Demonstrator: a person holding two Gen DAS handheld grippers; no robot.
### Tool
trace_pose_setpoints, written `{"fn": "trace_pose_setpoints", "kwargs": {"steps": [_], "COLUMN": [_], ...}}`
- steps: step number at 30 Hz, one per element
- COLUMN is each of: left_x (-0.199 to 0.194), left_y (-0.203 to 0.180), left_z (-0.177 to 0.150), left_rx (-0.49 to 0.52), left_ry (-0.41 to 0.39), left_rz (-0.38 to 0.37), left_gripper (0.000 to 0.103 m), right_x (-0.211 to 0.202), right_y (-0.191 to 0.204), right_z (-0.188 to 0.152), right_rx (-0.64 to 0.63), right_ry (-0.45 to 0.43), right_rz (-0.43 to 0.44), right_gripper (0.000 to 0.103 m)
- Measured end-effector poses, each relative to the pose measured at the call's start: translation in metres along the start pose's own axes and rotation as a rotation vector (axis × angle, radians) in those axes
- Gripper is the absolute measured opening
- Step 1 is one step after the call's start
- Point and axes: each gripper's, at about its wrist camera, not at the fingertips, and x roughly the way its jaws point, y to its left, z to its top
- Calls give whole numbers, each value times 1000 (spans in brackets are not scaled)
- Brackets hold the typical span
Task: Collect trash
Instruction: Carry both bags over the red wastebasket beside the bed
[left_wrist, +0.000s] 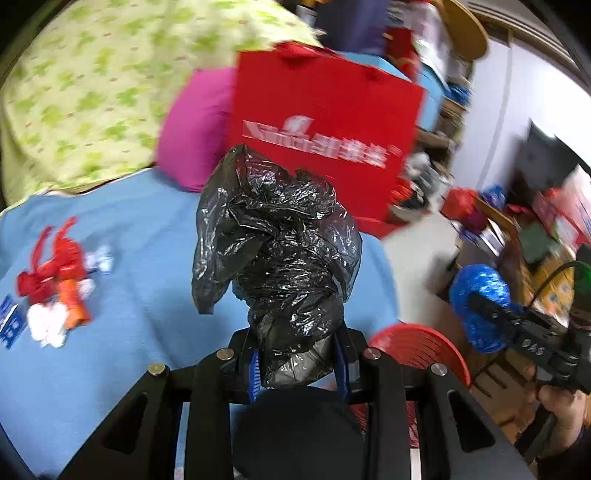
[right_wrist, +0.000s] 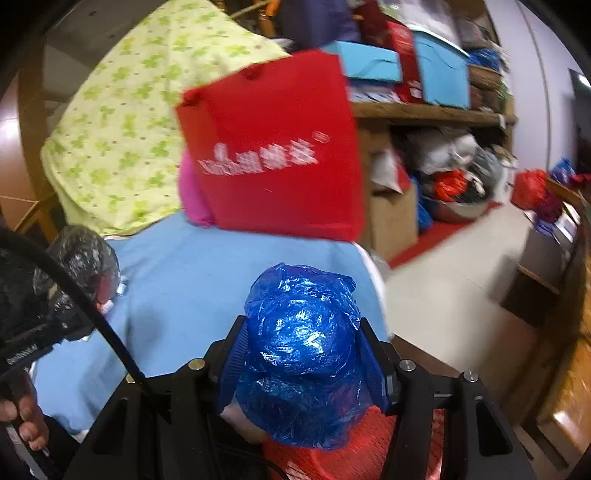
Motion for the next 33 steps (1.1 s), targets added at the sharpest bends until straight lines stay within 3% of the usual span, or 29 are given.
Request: {"fn": "trace_pose_setpoints", "kwargs": {"steps": [11, 20, 26, 33], "left_x": [42, 70, 90, 101], "left_y": [-96, -123, -142, -152], "left_z": [-22, -32, -38, -43], "left_rx": [173, 237, 275, 300], "left_ry": [129, 216, 270, 303], "left_rz": [-121, -152, -167, -173], "left_gripper": [33, 33, 33, 34], "right_x": [5, 3, -2, -18], "right_y": [-60, -78, -87, -97], "right_z": [-42, -55, -50, -45], "right_rx": [104, 159, 174, 204], "right_ry": [78, 84, 67, 12], "right_rz": [-54, -76, -93, -108], "right_gripper": [61, 66, 77, 77]}}
